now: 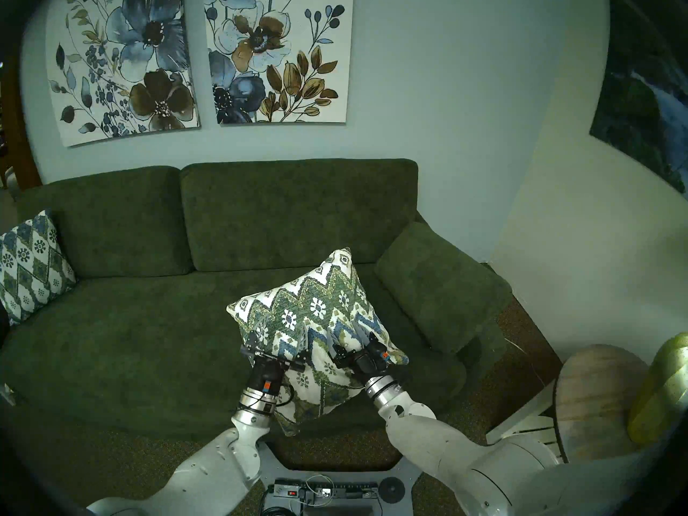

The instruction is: Fluff a cushion

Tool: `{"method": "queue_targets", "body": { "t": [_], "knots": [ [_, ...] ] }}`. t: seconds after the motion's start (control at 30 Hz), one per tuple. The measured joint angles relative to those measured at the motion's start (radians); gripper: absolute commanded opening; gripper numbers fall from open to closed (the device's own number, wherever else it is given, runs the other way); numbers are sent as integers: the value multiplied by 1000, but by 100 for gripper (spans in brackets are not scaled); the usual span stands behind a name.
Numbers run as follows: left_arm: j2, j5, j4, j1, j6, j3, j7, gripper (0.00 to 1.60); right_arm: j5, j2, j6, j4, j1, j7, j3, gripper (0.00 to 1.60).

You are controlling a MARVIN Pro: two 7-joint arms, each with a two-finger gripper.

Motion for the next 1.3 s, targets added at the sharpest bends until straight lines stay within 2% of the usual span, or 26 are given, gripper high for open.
{"method": "queue_targets", "body": {
  "t": [0.23, 0.47, 0.67, 0.9, 1.3],
  "knots": [
    [59, 67, -88, -49, -3, -49, 15, 160, 0, -5, -6, 17, 5, 3, -6, 160],
    [106, 123, -95, -71, -5, -69, 18, 160, -1, -7, -7, 41, 20, 6, -16, 160],
    [109, 157, -1, -74, 1, -39, -8, 160, 0, -7, -10, 55, 31, 11, -19, 160],
    [91, 179, 151, -71, 45, -1, -52, 160, 4, -7, -17, 63, 34, 19, -20, 160],
    [63, 159, 355, -122, 92, -20, -103, 160, 4, 2, -29, 68, 37, 53, -23, 160]
  ]
}}
